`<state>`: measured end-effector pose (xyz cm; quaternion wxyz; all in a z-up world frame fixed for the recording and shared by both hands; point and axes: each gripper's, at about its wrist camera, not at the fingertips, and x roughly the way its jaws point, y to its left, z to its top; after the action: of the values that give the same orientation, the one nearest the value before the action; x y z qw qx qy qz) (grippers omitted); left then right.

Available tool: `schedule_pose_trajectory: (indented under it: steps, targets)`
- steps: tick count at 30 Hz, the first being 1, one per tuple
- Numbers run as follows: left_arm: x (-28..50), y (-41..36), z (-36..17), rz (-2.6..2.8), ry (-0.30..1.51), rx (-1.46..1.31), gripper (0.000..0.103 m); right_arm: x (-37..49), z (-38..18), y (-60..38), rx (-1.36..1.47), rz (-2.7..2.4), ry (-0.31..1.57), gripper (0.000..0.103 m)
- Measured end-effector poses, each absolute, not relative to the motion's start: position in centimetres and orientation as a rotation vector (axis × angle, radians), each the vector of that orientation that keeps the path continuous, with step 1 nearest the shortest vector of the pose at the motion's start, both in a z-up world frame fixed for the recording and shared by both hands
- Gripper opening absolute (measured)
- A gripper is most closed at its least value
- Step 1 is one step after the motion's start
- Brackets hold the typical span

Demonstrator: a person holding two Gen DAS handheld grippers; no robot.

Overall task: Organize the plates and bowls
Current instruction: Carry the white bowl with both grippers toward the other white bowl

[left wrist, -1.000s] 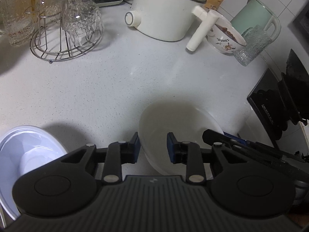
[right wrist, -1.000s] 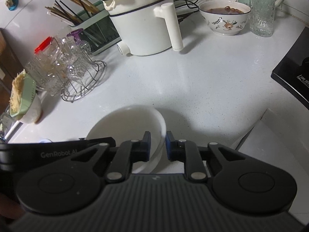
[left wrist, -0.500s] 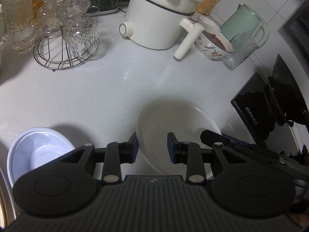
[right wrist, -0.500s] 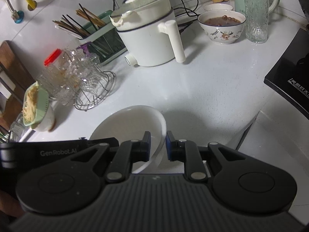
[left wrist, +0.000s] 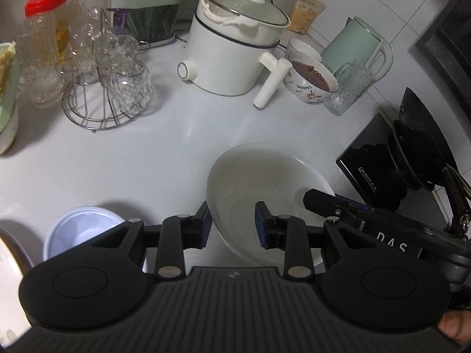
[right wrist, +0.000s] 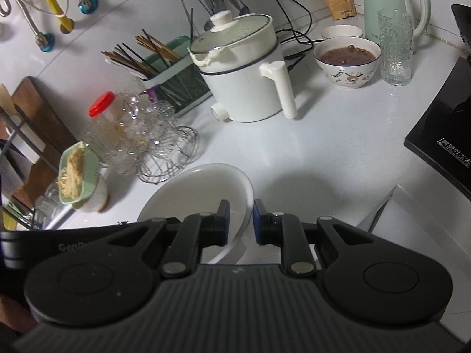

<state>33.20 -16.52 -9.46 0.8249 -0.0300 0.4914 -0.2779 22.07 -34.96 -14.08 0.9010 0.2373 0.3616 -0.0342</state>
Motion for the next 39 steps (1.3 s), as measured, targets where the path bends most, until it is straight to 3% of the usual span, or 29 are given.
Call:
schedule_pose_trajectory:
  steps: [23, 39]
  targets:
    - [32.4, -10.5, -6.9, -0.454, 0.999, -0.115, 0.039, 24.3, -11.5, -30.5, 0.444, 0.102, 0.785, 0.020]
    - [29.9, -5.9, -9.6, -0.274, 0.991, -0.171, 0.040, 25.2, -13.0, -26.4, 0.366, 0.314, 0.815, 0.021]
